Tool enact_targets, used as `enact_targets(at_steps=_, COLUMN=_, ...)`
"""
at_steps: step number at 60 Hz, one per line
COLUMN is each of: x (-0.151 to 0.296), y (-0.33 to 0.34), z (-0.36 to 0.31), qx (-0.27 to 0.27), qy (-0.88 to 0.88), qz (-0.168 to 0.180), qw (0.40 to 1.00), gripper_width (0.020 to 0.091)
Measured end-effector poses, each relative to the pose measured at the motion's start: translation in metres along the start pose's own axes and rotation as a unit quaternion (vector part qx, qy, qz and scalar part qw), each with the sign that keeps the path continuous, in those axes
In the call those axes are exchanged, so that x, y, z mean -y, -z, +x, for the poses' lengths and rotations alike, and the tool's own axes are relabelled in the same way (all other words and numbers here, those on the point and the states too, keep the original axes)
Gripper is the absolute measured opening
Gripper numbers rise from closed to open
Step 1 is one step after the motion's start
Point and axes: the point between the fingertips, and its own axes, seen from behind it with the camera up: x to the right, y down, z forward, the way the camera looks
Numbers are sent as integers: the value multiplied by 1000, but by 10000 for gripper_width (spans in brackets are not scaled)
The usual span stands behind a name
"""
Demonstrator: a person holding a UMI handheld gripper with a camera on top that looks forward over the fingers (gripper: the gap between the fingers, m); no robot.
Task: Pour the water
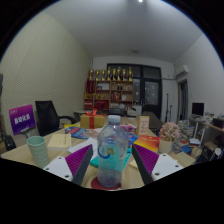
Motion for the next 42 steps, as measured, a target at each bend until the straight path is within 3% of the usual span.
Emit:
enact_targets(at_steps=7, x=25, y=46, z=-33, qx=-2, qy=4, qz=-3, qw=1000, gripper_width=849)
enact_targets(at_steps=8, x=18, y=41, z=-11, qx=4, qy=2, qz=-3, qw=1000, gripper_width=849)
enact_targets(at_steps=17, x=28, y=129, z=-48, qx=10, qy=-7, qz=-25, qw=1000, gripper_width=851)
enact_targets(at_steps=30, x=38, y=232, z=-56, qx=4, qy=-37, qz=-25, qw=999, gripper_width=849)
enact_targets(at_steps=42, x=52, y=266, z=-47, qx=-16, qy=-22, qz=-14, qw=1000, gripper_width=849)
